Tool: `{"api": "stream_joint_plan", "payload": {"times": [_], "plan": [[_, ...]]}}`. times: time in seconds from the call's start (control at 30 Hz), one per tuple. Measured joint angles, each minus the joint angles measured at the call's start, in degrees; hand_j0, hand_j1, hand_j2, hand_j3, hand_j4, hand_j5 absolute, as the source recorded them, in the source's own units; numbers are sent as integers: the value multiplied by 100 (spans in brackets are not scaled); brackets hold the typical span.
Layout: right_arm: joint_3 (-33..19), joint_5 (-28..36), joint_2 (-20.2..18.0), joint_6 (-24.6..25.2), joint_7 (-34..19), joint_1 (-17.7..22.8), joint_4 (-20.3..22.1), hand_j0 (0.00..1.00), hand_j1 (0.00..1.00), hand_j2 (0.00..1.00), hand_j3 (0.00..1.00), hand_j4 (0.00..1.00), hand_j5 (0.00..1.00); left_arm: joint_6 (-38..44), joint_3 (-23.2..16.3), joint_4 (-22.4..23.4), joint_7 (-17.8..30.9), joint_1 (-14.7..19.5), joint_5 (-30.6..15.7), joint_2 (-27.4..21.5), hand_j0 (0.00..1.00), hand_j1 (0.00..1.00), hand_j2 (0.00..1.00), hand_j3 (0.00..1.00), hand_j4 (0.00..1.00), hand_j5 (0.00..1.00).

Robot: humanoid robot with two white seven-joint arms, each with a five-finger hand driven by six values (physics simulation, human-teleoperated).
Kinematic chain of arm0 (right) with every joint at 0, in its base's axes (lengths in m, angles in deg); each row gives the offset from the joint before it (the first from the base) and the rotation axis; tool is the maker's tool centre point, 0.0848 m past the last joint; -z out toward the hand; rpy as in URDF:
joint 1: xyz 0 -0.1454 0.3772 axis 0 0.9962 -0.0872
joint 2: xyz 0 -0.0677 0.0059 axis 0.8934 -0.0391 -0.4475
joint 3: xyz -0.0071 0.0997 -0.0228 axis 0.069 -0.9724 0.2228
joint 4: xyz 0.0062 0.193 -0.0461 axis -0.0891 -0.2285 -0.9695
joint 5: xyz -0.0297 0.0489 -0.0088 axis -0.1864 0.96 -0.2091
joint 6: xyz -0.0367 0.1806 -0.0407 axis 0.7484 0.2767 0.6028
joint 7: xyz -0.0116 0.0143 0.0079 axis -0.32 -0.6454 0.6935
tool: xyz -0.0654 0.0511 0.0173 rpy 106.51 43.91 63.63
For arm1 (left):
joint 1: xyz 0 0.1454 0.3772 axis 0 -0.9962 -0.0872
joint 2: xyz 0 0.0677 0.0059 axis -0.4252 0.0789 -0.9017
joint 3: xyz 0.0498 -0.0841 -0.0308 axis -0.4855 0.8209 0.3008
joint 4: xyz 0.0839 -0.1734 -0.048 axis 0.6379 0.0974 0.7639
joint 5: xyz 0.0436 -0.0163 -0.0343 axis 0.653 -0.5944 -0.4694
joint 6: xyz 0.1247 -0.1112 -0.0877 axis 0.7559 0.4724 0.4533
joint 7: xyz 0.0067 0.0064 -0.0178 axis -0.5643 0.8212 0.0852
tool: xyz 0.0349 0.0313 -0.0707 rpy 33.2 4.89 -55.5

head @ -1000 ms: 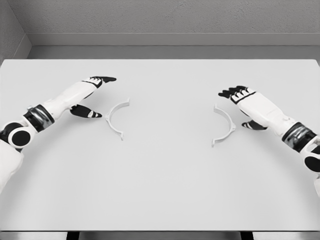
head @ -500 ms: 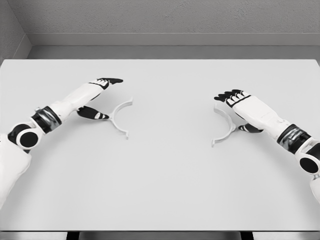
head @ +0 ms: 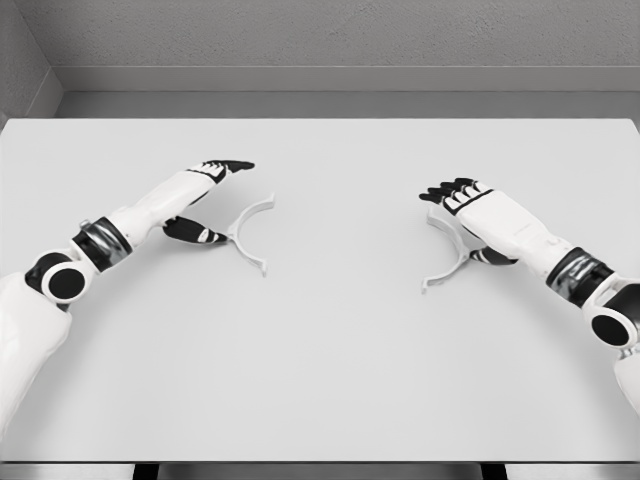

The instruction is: Assemble PVC drainage pipe clamps

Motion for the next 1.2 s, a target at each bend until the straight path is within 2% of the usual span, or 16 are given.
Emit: {"api": "stream_joint_plan", "payload": {"times": [0.43,0.77,1.2], "plan": [[162,3,121,110,-1,-132,12,100,100,100,100,100,100,1,3,184,0,281,12,-16,100,100,100,100,100,100],[346,2,196,229,0,-167,10,100,100,100,100,100,100,0,-10,389,0,290,27,117,100,100,100,100,100,100],[569,4,251,395,-4,-290,11,100,100,100,100,100,100,0,-10,353,0,211,23,264,100,100,100,100,100,100]]}}
